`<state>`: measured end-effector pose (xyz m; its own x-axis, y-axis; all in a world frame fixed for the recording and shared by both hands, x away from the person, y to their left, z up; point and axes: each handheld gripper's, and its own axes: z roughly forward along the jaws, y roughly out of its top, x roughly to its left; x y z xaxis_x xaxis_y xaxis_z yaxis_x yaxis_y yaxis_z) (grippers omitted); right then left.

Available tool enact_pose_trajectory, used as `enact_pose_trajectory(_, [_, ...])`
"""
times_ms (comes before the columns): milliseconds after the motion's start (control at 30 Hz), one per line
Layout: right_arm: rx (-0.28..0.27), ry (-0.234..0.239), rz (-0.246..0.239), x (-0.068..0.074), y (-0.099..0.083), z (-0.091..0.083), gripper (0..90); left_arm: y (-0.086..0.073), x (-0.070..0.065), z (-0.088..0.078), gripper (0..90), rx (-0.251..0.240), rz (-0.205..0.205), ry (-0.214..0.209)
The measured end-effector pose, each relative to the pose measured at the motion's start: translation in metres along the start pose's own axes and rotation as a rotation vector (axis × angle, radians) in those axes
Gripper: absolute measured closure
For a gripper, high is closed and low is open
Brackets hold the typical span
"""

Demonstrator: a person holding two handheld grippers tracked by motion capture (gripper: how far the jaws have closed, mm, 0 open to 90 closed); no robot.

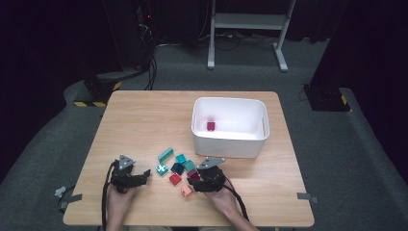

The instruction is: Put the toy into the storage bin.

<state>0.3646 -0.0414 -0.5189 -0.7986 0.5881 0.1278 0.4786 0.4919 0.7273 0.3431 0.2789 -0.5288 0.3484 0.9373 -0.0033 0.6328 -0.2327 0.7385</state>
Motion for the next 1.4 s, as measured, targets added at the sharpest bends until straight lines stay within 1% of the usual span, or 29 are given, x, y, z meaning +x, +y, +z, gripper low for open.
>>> enact_pose_trajectory(67, [-0.001,-0.003,0.013,0.0,-0.001,0.001,43.4,0.0,0.0,0.0,18.6,0.0,0.0,0.0])
enact_pose_trajectory(233, [-0.002,-0.02,0.015,0.001,-0.002,0.004,47.4,0.0,0.0,0.0,18.6,0.001,0.001,-0.002])
enact_pose_trajectory(533, [-0.002,-0.06,-0.025,0.004,-0.005,0.001,57.0,0.0,0.0,0.0,18.7,0.0,0.0,-0.002])
enact_pose_trajectory(633, [-0.002,-0.067,-0.036,0.004,-0.008,-0.001,58.0,0.0,0.0,0.0,18.7,0.0,0.001,-0.002])
enact_pose_trajectory(700, [-0.007,-0.064,-0.04,0.004,-0.008,-0.002,58.7,0.0,0.0,0.0,18.7,0.0,0.0,-0.002])
enact_pose_trajectory(867, [0.002,-0.057,-0.053,0.003,-0.009,-0.006,59.0,0.0,0.0,0.0,18.7,0.0,0.0,-0.002])
enact_pose_trajectory(967, [0.0,-0.06,-0.05,0.002,-0.01,-0.01,59.1,0.0,0.0,0.0,18.7,0.0,0.0,-0.002])
enact_pose_trajectory(1067, [-0.014,-0.063,-0.048,0.0,-0.009,-0.016,59.0,0.0,0.0,0.0,18.7,0.0,0.0,-0.002])
enact_pose_trajectory(1133, [-0.019,-0.059,-0.039,-0.002,-0.009,-0.02,59.0,0.0,0.0,0.0,18.7,0.0,0.001,-0.003])
enact_pose_trajectory(1233, [-0.025,-0.064,-0.043,-0.004,-0.008,-0.025,59.0,0.0,0.0,0.0,18.7,0.001,0.001,-0.002])
enact_pose_trajectory(1400, [-0.034,-0.057,-0.033,-0.011,-0.005,-0.032,59.1,0.0,0.0,0.0,18.7,0.0,0.0,-0.003])
